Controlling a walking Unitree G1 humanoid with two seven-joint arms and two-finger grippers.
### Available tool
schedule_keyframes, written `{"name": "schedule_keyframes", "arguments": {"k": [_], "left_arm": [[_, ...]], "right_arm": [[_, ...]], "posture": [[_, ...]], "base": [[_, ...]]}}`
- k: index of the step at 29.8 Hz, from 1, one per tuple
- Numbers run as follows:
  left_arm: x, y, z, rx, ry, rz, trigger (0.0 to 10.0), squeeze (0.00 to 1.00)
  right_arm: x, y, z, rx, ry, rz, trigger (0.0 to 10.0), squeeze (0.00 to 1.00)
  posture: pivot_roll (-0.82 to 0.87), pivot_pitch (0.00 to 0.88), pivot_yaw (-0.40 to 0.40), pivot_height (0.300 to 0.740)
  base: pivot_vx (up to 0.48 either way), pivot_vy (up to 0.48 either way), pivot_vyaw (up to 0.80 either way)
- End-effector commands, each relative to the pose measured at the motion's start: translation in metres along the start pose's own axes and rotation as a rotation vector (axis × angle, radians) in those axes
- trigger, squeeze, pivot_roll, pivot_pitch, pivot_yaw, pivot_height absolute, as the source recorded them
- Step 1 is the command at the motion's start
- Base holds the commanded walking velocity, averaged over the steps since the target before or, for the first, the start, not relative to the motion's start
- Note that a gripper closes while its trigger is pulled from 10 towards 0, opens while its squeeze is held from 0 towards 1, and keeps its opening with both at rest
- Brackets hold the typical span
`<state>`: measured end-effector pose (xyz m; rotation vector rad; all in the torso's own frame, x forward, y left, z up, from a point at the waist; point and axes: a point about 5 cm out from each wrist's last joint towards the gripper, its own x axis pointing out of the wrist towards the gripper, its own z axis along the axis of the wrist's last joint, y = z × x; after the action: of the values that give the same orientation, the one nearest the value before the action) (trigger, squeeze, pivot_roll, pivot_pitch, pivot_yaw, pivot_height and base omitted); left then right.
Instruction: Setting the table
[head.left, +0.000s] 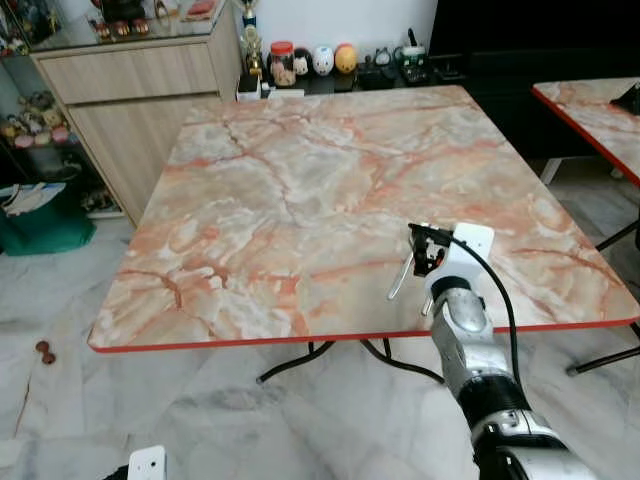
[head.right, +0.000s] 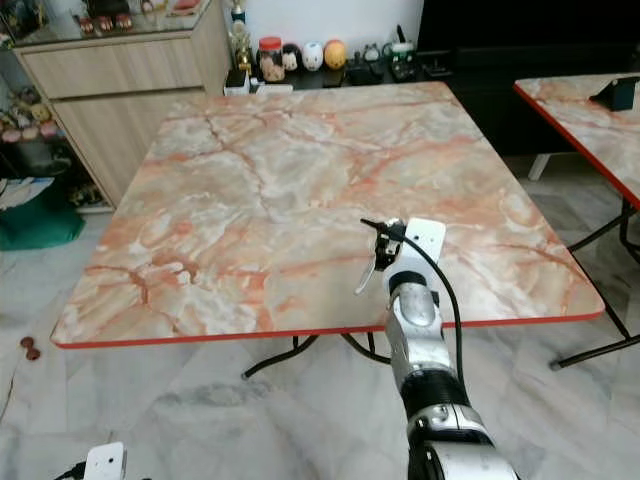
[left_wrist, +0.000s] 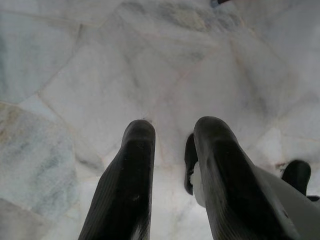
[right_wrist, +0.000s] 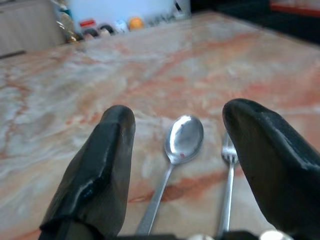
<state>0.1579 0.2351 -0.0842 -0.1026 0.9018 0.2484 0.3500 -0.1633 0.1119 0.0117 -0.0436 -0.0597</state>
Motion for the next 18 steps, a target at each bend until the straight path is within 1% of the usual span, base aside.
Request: {"name": "schedule_keyframes", "arguments": {"k": [1, 2, 5, 7, 9, 11, 15, 18], "left_arm": [[-0.001, 0.004, -0.002, -0.004, 0.0, 0.016, 10.0, 0.0], [-0.001, 0.007, -0.001, -0.003, -0.005, 0.019, 10.0, 0.0], [-0.003, 0.012, -0.003, -0.002, -0.008, 0.022, 10.0, 0.0], [-0.003, 0.013, -0.004, 0.002, -0.005, 0.024, 10.0, 0.0], [-0.005, 0.017, -0.008, 0.009, 0.006, 0.032, 10.0, 0.0], [-0.006, 0.019, -0.011, 0.008, 0.012, 0.034, 10.0, 0.0], [-0.007, 0.02, -0.013, 0.014, 0.018, 0.033, 10.0, 0.0], [-0.007, 0.021, -0.012, 0.011, 0.014, 0.033, 10.0, 0.0]], "right_arm": [[-0.007, 0.005, 0.0, -0.043, -0.043, 0.059, 10.0, 0.0], [-0.02, 0.001, -0.003, -0.065, -0.071, 0.085, 10.0, 0.0], [-0.034, -0.006, -0.004, -0.092, -0.097, 0.099, 10.0, 0.0], [-0.039, -0.007, -0.002, -0.102, -0.11, 0.112, 10.0, 0.0], [-0.049, -0.006, 0.004, -0.132, -0.143, 0.156, 10.0, 0.0], [-0.056, -0.005, 0.008, -0.124, -0.156, 0.172, 10.0, 0.0], [-0.068, 0.002, 0.006, -0.124, -0.143, 0.205, 10.0, 0.0], [-0.073, 0.004, 0.001, -0.114, -0.121, 0.194, 10.0, 0.0]], "posture": [[-0.08, 0.0, 0.051, 0.74], [-0.08, 0.0, 0.051, 0.74], [-0.08, 0.0, 0.055, 0.74], [-0.08, 0.0, 0.056, 0.74], [-0.08, 0.0, 0.057, 0.74], [-0.09, 0.0, 0.061, 0.74], [-0.1, 0.0, 0.062, 0.74], [-0.09, 0.0, 0.062, 0.74]], "base": [[0.0, 0.0, 0.0], [0.0, 0.0, 0.0], [0.0, 0.0, 0.0], [0.0, 0.0, 0.0], [0.0, 0.0, 0.0], [0.0, 0.0, 0.0], [0.0, 0.0, 0.0], [0.0, 0.0, 0.0]]}}
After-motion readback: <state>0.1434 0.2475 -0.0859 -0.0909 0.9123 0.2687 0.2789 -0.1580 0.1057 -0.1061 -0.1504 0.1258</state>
